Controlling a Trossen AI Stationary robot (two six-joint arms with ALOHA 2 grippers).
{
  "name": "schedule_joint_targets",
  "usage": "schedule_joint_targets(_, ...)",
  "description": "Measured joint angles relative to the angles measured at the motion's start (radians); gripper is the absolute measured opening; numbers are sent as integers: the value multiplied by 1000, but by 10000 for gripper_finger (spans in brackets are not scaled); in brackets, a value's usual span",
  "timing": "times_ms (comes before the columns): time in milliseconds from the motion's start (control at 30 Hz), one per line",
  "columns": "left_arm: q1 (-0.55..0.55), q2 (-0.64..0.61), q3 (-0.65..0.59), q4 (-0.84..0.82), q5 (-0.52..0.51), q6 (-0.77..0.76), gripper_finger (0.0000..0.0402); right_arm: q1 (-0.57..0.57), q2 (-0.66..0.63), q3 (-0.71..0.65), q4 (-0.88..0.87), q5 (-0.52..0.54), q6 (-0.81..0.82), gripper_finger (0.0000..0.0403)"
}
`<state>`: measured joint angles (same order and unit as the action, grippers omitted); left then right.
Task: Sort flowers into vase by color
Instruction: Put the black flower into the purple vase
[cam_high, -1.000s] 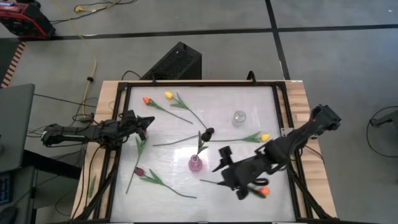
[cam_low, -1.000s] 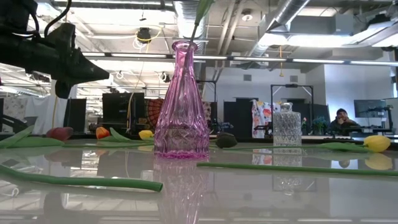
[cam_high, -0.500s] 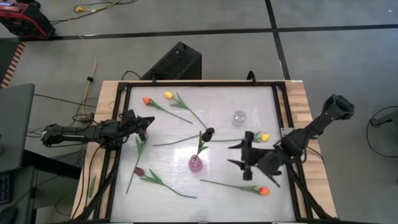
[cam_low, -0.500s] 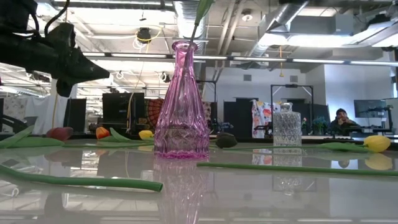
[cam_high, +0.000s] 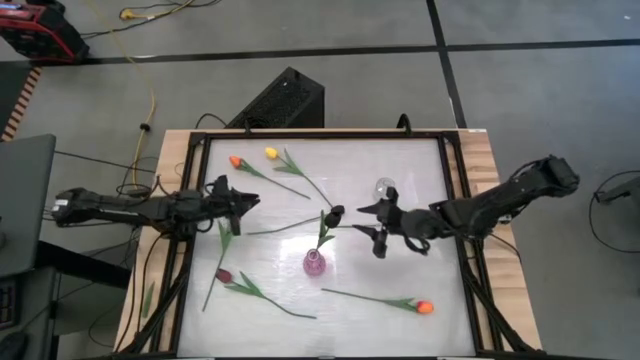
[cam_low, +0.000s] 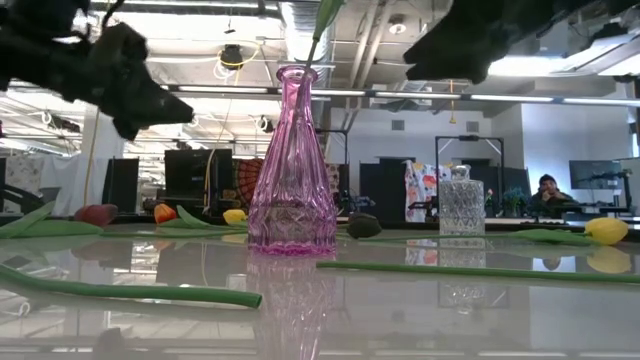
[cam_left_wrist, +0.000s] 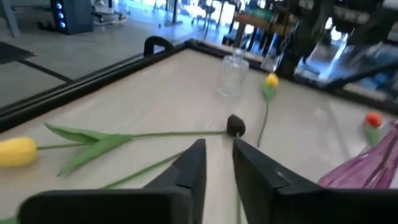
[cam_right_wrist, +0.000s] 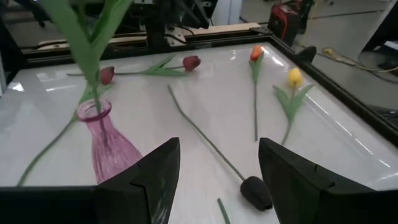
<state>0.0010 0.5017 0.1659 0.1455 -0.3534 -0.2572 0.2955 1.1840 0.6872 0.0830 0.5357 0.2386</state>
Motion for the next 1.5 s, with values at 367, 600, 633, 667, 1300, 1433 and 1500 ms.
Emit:
schedule_joint_targets(367, 59, 552, 211, 44, 55, 98, 139, -19, 82, 0, 22, -20, 0, 243)
schedule_joint_targets(600, 78, 874, 315, 122, 145, 170, 135, 0, 79, 0, 22, -24, 13, 243)
schedule_joint_targets(633, 78, 916, 327, 128, 136, 171, 135, 2, 79, 0, 21, -24, 13, 243)
schedule_joint_targets(667, 78, 956, 336, 143, 132, 170, 134, 4, 79, 0, 13, -24, 15, 243)
schedule_joint_targets(1300, 78, 1157, 400, 206, 77, 162, 134, 6, 80, 0, -45, -25, 24, 243)
schedule_joint_targets(1433, 81, 1093, 398, 225, 58, 180, 134, 6, 80, 0, -46, -40, 37, 243)
schedule_joint_targets(1500, 79, 1060, 399, 217, 100, 183, 134, 6, 80, 0, -48, -43, 49, 243)
